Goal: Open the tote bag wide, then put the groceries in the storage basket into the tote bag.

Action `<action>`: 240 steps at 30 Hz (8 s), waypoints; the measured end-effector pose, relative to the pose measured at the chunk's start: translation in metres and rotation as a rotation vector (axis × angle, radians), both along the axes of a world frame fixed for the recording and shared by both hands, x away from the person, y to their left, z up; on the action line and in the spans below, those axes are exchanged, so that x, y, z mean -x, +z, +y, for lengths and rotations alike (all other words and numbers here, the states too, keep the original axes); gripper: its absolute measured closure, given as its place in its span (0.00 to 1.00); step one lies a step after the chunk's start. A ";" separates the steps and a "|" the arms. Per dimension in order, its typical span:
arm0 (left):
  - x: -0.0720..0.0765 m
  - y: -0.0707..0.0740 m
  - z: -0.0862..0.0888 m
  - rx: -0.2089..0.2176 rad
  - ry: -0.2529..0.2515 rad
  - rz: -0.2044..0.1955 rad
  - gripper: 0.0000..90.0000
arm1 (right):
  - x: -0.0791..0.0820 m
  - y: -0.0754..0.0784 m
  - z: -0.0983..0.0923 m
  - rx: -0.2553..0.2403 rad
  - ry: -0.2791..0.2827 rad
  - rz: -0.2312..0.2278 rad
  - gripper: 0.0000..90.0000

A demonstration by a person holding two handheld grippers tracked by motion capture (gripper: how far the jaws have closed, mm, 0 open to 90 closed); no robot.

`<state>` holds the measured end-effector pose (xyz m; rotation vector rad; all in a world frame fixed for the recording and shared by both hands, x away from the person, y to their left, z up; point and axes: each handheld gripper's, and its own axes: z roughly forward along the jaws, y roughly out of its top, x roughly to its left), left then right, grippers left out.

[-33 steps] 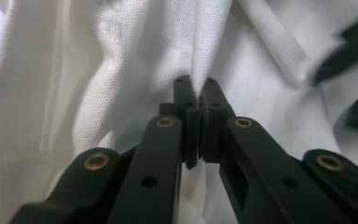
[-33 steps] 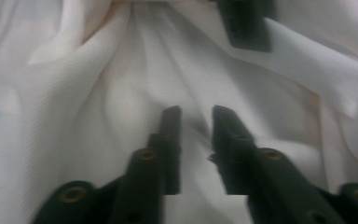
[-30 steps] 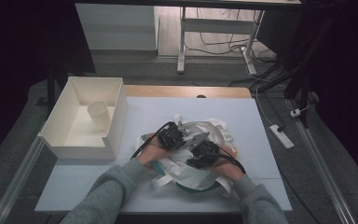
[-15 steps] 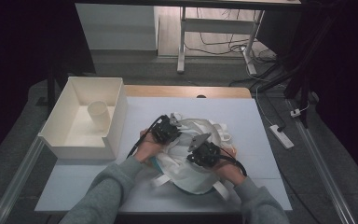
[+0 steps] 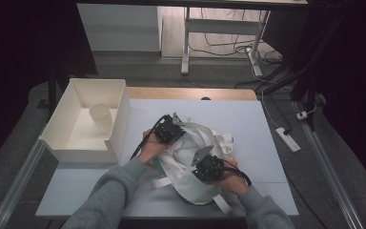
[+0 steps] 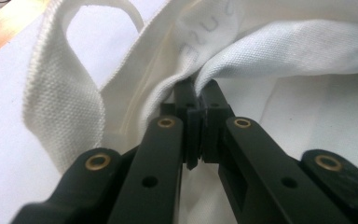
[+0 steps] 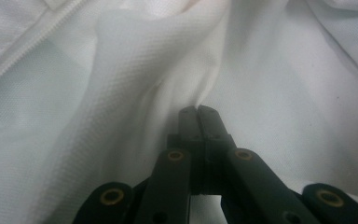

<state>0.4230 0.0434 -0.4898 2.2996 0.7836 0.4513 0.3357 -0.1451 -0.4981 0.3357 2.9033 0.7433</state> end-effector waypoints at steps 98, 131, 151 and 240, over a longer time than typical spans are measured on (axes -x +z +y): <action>0.061 0.084 0.233 0.350 0.402 -0.081 0.34 | -0.016 0.052 -0.080 -0.392 -0.325 -0.198 0.54; -0.017 0.017 0.263 0.129 0.605 0.070 0.03 | -0.021 0.048 -0.070 -0.361 -0.303 -0.200 0.53; -0.014 0.017 0.259 0.129 0.591 0.036 0.22 | -0.022 0.047 -0.071 -0.355 -0.302 -0.205 0.53; 0.078 0.107 0.108 0.491 0.020 -0.096 0.21 | -0.016 0.053 -0.062 -0.371 -0.266 -0.215 0.49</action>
